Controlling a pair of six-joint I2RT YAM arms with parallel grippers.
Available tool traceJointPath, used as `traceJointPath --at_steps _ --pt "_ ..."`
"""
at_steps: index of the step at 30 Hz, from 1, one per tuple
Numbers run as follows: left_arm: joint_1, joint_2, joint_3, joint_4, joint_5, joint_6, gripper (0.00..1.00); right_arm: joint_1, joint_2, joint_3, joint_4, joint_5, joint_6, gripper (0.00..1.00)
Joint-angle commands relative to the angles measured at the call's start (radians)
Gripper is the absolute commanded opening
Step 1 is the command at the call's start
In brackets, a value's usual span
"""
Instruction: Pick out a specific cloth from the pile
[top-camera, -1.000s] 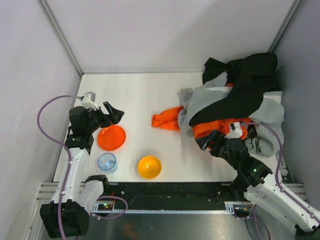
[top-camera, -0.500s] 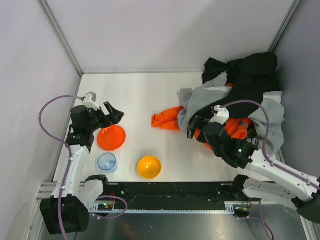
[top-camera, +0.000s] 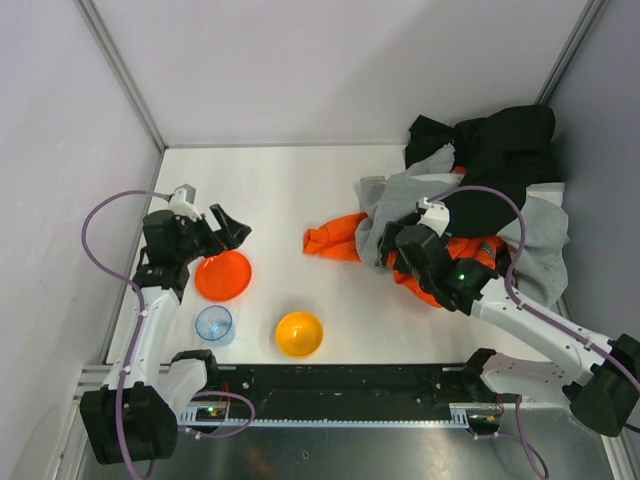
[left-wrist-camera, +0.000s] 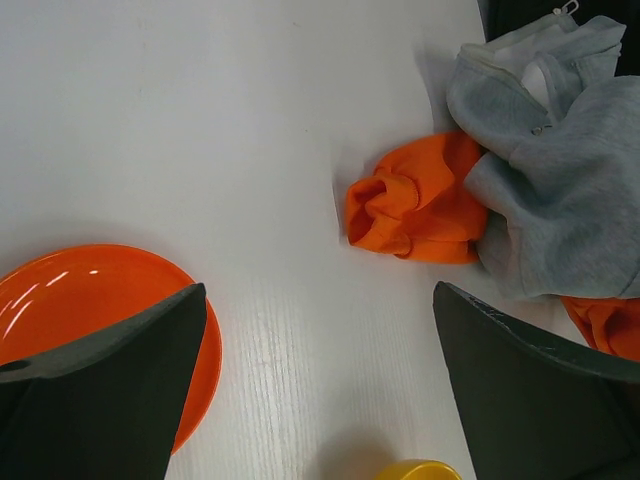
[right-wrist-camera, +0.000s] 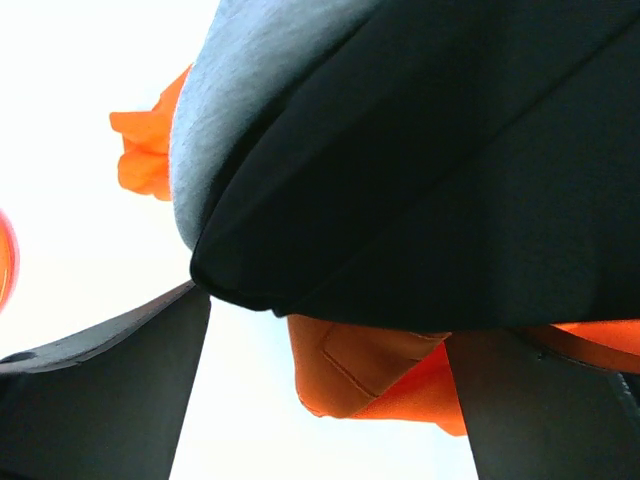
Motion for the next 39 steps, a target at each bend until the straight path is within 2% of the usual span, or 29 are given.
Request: traceJointPath --at_steps 1,13,23,31,35,37,39 --pt "0.010 0.008 0.026 0.009 0.041 -0.002 1.00 -0.005 0.034 0.045 0.080 -0.074 -0.039 0.99" --pt "0.009 0.026 0.028 0.008 0.047 0.003 1.00 -0.003 0.119 0.045 0.176 -0.141 -0.049 0.99" --pt "0.010 0.020 0.026 0.008 0.055 0.009 1.00 -0.032 0.262 0.045 0.220 -0.065 -0.056 0.99" --pt "0.009 0.015 0.023 0.009 0.063 0.008 1.00 -0.067 0.387 0.074 0.280 -0.062 -0.080 0.99" --pt "0.010 0.022 0.026 0.008 0.073 0.007 1.00 -0.080 0.427 0.083 0.312 -0.086 -0.106 0.96" --pt "0.010 0.022 0.026 0.008 0.076 0.005 1.00 -0.084 0.432 0.083 0.331 -0.105 -0.122 0.91" --pt "0.010 0.025 0.026 0.009 0.079 0.005 1.00 -0.090 0.429 0.083 0.346 -0.127 -0.138 0.82"
